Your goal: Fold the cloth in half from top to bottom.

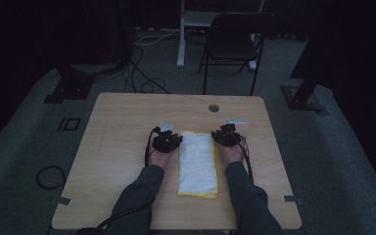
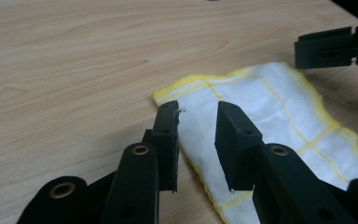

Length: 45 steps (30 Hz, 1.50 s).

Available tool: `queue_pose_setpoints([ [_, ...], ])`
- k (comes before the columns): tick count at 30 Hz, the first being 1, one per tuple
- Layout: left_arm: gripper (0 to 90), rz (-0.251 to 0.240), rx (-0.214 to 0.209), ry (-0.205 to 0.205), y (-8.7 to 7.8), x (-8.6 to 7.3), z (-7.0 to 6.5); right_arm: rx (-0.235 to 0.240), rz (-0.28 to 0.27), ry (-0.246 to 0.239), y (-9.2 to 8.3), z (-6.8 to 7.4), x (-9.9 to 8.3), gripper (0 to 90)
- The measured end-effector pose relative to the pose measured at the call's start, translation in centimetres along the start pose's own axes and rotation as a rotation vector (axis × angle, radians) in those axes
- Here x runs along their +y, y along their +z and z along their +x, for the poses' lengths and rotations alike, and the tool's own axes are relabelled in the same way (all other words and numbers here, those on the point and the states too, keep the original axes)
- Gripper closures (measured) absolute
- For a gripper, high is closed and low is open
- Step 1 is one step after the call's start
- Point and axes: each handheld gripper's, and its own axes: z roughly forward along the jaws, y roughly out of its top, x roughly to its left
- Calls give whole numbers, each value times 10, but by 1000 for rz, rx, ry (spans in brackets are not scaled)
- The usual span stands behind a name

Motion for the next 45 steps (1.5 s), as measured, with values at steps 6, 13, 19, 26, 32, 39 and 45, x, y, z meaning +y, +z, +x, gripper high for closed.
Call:
queue_pose_setpoints([
  [6, 693, 32, 25, -17, 12, 1, 7, 6, -9, 23, 4, 3, 6, 674],
  [13, 679, 50, 31, -44, 20, 1, 10, 3, 18, 9, 13, 9, 10, 606],
  [19, 649, 58, 24, -54, 25, 0, 10, -10, 59, -17, 20, 11, 5, 582],
  [26, 628, 56, 23, -54, 29, 2, 6, -48, 81, -44, 21, 14, 3, 587],
  [32, 630, 71, 8, -55, 33, 5, 1, -55, 91, -86, 19, 20, 1, 701],
  [39, 838, 93, 20, -37, 34, 6, -2, -35, 93, -99, 20, 22, 1, 819],
  [45, 870, 102, 7, -18, 33, 10, -1, -21, 84, -76, 18, 20, 2, 844],
])
